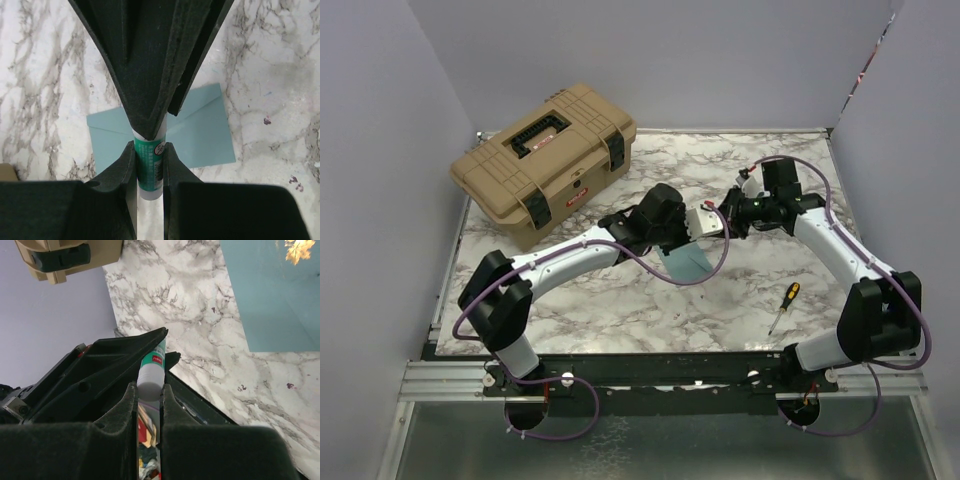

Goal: Place the letter into the envelope and seal it

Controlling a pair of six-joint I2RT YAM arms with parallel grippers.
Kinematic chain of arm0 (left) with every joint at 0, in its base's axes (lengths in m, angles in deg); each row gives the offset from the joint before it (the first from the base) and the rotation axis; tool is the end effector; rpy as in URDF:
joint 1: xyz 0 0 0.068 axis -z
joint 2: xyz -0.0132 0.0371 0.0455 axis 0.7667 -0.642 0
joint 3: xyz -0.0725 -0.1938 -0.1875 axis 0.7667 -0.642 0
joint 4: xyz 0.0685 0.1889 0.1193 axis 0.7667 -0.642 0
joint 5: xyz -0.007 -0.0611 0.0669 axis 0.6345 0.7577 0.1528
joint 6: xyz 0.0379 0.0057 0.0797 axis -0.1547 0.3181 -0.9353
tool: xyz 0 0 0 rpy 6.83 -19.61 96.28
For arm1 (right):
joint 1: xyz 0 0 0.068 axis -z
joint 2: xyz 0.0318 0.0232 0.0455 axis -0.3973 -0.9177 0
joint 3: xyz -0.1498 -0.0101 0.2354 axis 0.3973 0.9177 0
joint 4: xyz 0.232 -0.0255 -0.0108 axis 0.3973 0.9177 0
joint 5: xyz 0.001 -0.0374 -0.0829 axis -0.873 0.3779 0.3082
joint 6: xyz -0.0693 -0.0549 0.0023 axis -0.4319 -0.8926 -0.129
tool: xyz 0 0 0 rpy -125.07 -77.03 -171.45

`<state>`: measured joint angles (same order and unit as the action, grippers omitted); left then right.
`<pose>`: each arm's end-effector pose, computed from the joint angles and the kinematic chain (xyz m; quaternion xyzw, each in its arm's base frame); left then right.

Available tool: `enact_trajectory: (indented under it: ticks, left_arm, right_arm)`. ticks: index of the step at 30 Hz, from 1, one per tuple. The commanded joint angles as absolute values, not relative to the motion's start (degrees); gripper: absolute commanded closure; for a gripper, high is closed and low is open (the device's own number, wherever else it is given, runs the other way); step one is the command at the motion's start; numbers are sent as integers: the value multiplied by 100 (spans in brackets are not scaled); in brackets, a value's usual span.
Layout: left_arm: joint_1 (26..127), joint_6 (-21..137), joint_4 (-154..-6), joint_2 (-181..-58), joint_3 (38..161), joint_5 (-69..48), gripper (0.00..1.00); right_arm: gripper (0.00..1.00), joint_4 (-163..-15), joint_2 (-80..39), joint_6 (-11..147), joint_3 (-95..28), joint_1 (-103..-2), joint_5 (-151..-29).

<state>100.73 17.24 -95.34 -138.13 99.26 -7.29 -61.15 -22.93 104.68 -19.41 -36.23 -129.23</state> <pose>0.2318 -0.3078 0.2702 0.6001 0.6510 -0.1747 0.4308 0.2722 0.1210 0.2597 0.0973 0.8677 0.4777 0.0974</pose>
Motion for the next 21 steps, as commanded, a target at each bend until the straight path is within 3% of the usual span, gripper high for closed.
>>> enact_trajectory:
  ticks: [1,6,10,11,12,13,21]
  left_arm:
    - [10483,1679,-7244,-13207,9805,454,100]
    - [10039,2414,-7246,-12545,8687,16,100]
    - [9650,2995,-7324,-12127,8215,-69,100]
    - [9566,3155,-7361,-10618,8154,-108,100]
    - [9476,3364,-7390,-11852,8107,-177,100]
    - [9408,3567,-7435,-11987,8089,-241,100]
    - [9217,4023,-8612,-12597,8691,-1194,100]
  right_arm:
    - [95,-5875,-2362,10323,-2579,-3947,-12645]
    - [80,-5299,-2201,9964,-3571,-3317,-11980]
    - [47,-4946,-2156,9641,-4364,-3155,-11535]
    - [38,-4967,-2119,9605,-4466,-3150,-11472]
    - [31,-5032,-2082,9578,-4503,-3145,-11411]
    - [28,-5100,-2041,9543,-4477,-3149,-11334]
    - [24,-5174,-1953,9244,-3810,-3132,-10760]
